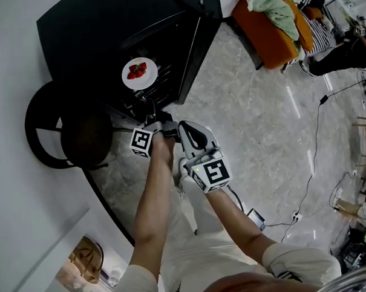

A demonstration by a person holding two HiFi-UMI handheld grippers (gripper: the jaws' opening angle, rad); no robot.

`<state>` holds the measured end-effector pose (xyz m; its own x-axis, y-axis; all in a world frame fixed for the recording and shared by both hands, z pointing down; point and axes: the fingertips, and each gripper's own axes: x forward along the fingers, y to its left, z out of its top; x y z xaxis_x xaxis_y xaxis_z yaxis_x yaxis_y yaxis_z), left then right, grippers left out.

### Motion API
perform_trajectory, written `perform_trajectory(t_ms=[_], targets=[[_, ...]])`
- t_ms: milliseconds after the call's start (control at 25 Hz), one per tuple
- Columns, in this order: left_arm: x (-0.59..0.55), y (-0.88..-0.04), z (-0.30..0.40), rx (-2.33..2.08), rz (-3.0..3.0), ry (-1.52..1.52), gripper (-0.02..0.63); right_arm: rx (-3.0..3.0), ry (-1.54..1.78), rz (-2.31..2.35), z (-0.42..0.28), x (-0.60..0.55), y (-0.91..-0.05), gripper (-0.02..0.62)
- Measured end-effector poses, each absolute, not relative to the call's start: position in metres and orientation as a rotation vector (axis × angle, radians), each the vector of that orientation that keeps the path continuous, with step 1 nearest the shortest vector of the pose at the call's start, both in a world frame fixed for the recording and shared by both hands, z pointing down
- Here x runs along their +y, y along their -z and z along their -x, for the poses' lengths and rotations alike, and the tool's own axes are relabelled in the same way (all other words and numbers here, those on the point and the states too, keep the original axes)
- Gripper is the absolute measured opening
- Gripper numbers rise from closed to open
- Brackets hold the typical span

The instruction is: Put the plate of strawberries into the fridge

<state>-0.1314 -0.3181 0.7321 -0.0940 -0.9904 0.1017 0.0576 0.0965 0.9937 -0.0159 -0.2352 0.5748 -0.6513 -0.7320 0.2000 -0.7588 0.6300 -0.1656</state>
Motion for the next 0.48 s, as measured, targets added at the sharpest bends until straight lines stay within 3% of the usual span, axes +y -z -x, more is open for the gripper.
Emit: perform_trajectory(t_ms=[480], targets=[[-0.282,-0.649,0.128,-1.206,-1.173,1.156,0.000,-2.741,-0.360,-1.294,0.021,-0.232,-0.536,0.012]])
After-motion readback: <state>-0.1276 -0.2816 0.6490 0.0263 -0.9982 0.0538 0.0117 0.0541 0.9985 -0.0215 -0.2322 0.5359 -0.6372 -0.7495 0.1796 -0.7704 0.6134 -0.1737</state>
